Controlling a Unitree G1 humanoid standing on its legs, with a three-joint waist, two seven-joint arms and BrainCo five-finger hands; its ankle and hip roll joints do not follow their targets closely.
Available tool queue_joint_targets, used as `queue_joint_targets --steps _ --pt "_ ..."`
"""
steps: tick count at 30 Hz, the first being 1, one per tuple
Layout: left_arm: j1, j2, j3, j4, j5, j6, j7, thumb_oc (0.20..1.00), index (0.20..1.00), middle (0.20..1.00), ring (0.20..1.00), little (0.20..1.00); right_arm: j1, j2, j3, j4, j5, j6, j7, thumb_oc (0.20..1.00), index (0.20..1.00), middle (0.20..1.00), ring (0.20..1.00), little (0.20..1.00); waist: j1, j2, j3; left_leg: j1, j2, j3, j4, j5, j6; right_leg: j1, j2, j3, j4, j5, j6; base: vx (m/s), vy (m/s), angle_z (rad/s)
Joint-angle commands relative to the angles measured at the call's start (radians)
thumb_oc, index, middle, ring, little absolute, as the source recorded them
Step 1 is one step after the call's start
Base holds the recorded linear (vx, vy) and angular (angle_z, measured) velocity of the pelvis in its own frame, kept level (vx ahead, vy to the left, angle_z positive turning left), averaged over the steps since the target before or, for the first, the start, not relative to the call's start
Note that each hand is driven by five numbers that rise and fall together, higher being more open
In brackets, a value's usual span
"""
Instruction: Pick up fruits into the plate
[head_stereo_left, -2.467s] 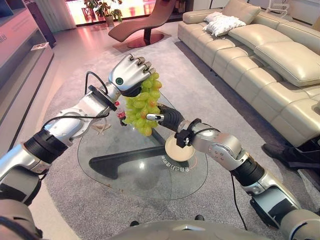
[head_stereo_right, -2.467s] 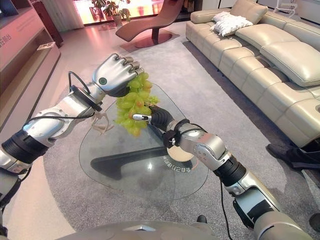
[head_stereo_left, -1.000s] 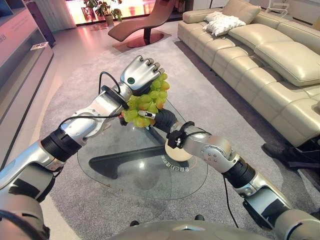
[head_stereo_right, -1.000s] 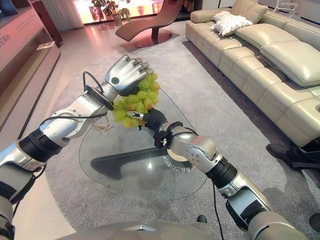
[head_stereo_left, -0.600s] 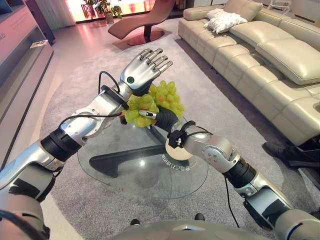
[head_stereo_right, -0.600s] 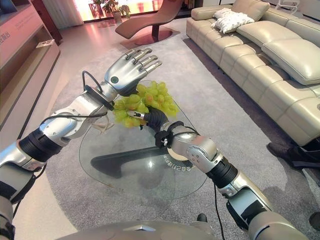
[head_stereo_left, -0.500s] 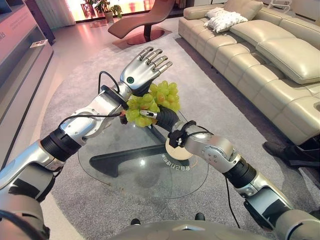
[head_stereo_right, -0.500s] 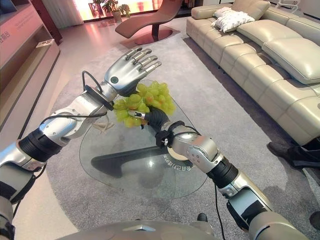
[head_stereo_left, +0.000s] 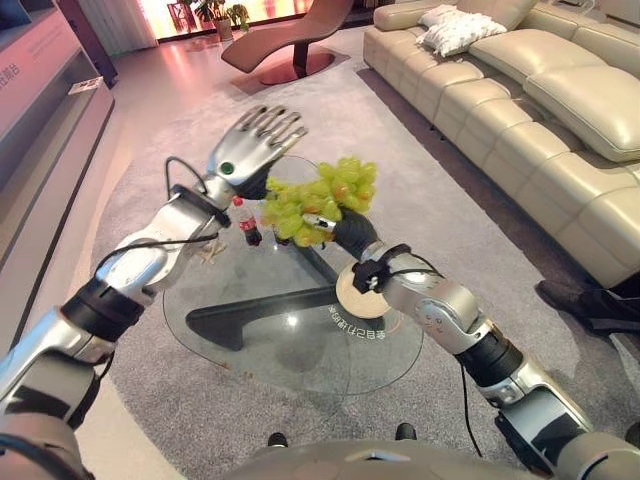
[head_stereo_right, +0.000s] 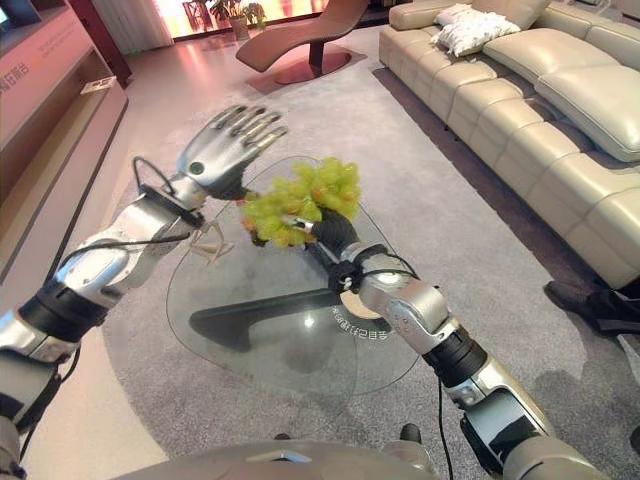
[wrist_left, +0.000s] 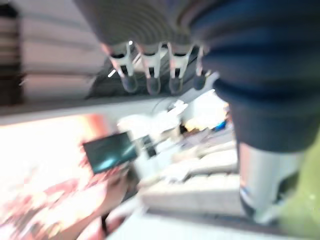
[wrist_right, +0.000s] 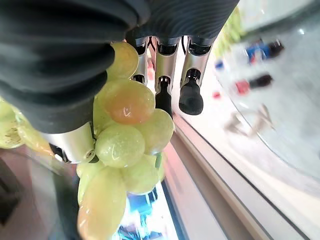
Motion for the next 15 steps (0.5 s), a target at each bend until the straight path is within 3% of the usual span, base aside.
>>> queue_joint_targets --steps 1,5,8,15 --pt "0.024 0.066 0.071 0.058 -0.035 0.041 0.032 1.000 1.000 1.000 1.000 1.000 -0.030 0.012 -0.100 -0.142 -0.052 -0.133 0.018 0.200 0.200 0.200 0.200 0.200 0.010 -0.051 -0.006 0.008 -0.008 -0.019 0.027 -0.095 0.025 0.059 -0.039 -0.052 0.051 -0.097 0.026 0.00 0.000 0.00" --pt "0.167 0.004 0.134 0.121 -0.076 0.052 0.080 1.000 1.000 1.000 1.000 1.000 0.048 0.003 -0.139 -0.134 -0.092 -0.174 0.046 0.200 0.200 0.200 0.200 0.200 0.012 -0.054 0.004 0.009 -0.008 -0.021 0.024 -0.102 0.025 0.057 -0.036 -0.052 0.054 -0.107 0.029 0.04 -0.005 0.00" --pt "0.261 -0.059 0.178 0.185 -0.207 0.053 0.129 1.000 1.000 1.000 1.000 1.000 0.101 -0.007 -0.164 -0.121 -0.134 -0.208 0.046 0.200 0.200 0.200 0.200 0.200 0.014 -0.056 0.019 0.000 -0.012 -0.025 0.025 -0.103 0.028 0.048 -0.034 -0.047 0.054 -0.108 0.027 0.00 0.000 0.00" --pt "0.427 -0.264 0.268 0.444 -0.454 -0.054 0.322 1.000 1.000 1.000 1.000 1.000 0.195 0.009 -0.207 0.006 -0.220 -0.322 0.056 0.200 0.200 0.200 0.200 0.200 0.025 -0.065 0.066 -0.034 -0.017 -0.028 0.026 -0.098 0.032 0.015 -0.027 -0.044 0.054 -0.105 0.019 -0.04 -0.004 0.00"
